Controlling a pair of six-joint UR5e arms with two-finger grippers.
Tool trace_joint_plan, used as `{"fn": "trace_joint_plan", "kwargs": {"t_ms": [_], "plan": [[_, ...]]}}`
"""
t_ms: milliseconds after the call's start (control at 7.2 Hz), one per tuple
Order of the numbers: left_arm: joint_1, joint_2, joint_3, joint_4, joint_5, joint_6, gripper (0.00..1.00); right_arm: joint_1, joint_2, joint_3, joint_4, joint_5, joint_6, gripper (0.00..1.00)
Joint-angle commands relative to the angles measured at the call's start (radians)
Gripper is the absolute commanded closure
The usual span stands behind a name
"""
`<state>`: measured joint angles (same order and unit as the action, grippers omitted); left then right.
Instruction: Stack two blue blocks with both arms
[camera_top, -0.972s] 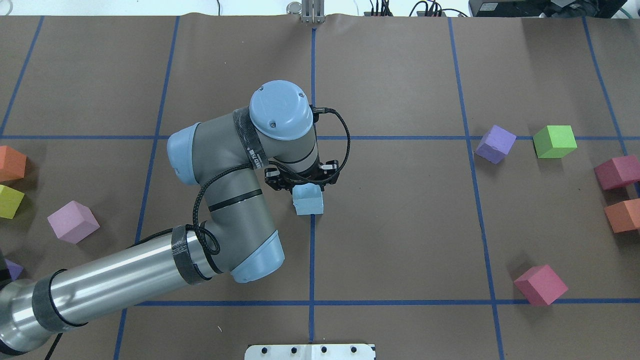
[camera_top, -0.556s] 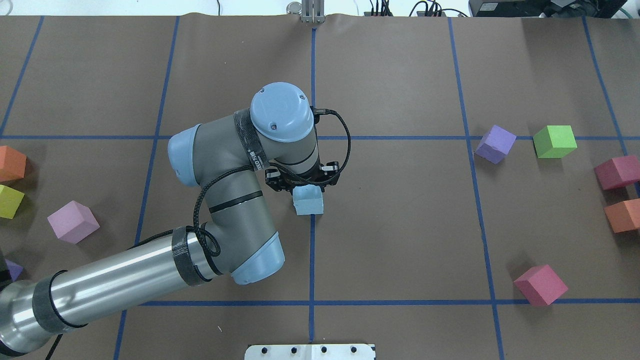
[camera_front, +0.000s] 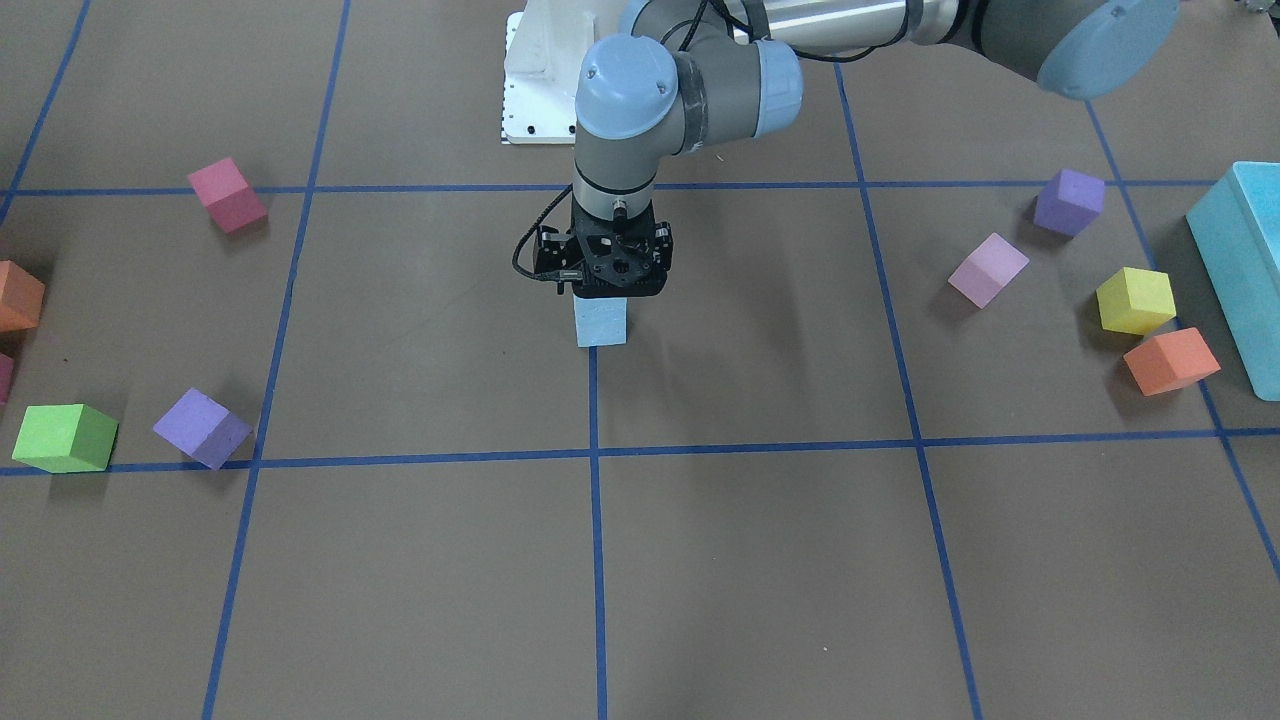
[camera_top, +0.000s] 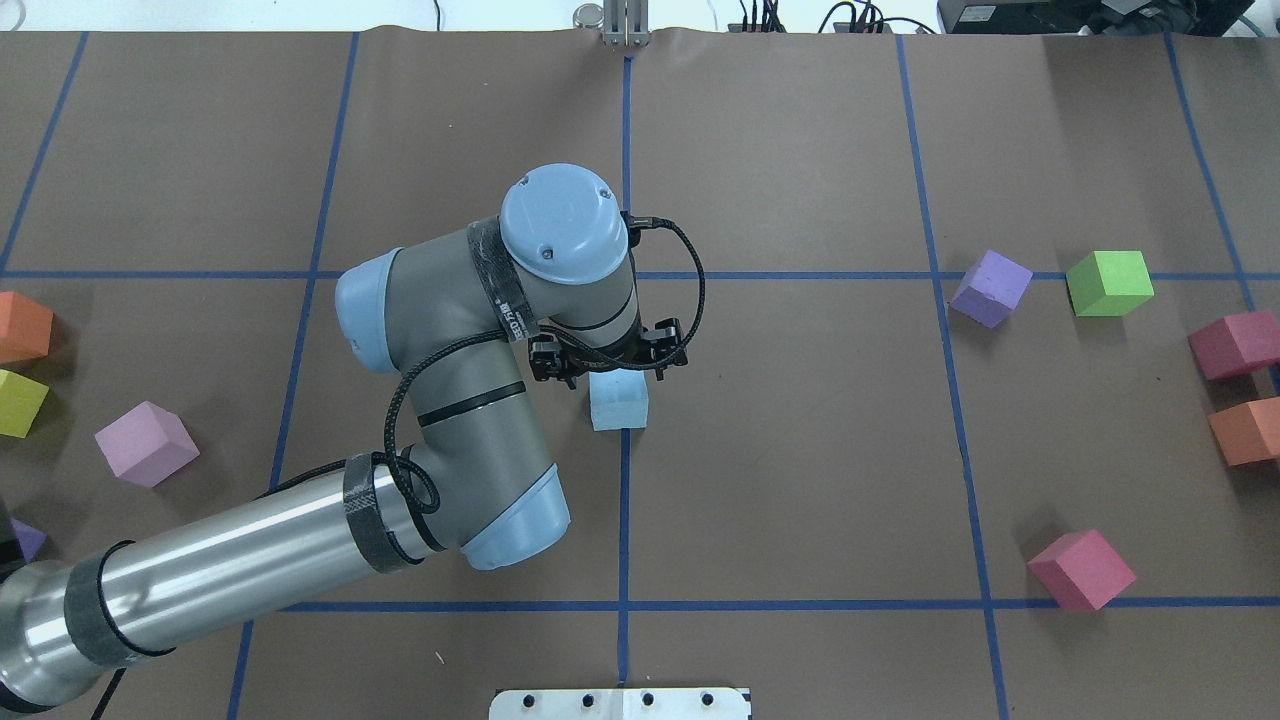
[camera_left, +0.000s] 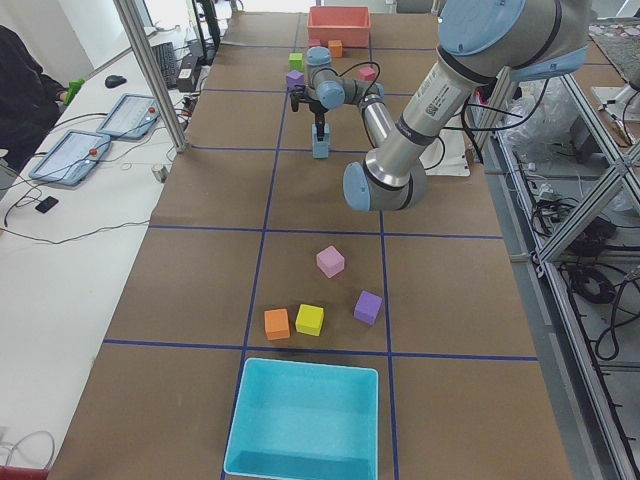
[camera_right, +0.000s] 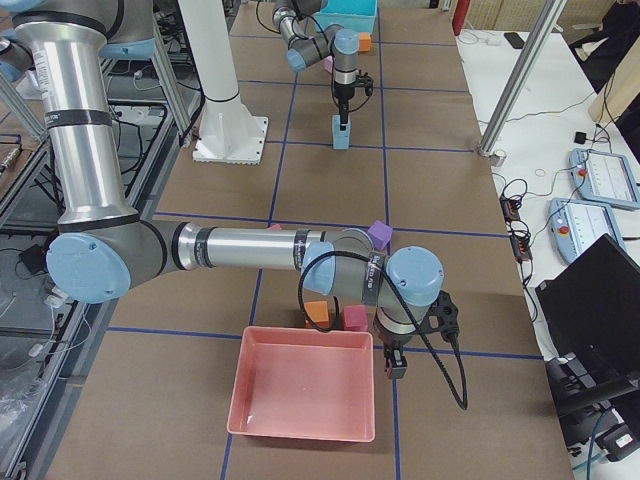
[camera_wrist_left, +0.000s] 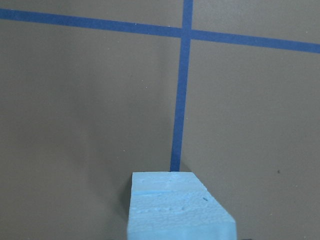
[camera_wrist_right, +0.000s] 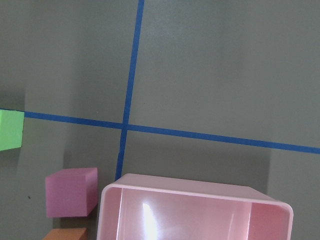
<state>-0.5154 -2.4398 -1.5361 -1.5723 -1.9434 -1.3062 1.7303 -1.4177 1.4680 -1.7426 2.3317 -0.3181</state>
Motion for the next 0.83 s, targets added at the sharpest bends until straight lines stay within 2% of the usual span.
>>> {"fn": "trace_joint_plan", "kwargs": {"t_ms": [0, 139, 278, 417, 556, 694], "plan": [[-0.006, 0.005, -0.068, 0.014, -0.005, 0.008, 0.02, -0.001, 0.000, 0.000, 0.000, 0.000, 0.001, 0.00], [-0.037, 0.075, -0.173, 0.021, -0.012, 0.048, 0.02, 0.000, 0.000, 0.000, 0.000, 0.000, 0.002, 0.00], [-0.137, 0.173, -0.293, 0.029, -0.105, 0.170, 0.02, -0.001, 0.002, 0.000, 0.000, 0.000, 0.005, 0.00], [-0.275, 0.262, -0.342, 0.034, -0.253, 0.283, 0.02, -0.002, 0.003, 0.000, 0.000, -0.002, 0.007, 0.00], [-0.395, 0.334, -0.364, 0.035, -0.334, 0.417, 0.02, -0.002, 0.002, 0.000, 0.002, -0.002, 0.007, 0.00], [-0.470, 0.423, -0.390, 0.035, -0.363, 0.523, 0.02, -0.002, 0.002, 0.000, 0.000, 0.000, 0.007, 0.00]]}}
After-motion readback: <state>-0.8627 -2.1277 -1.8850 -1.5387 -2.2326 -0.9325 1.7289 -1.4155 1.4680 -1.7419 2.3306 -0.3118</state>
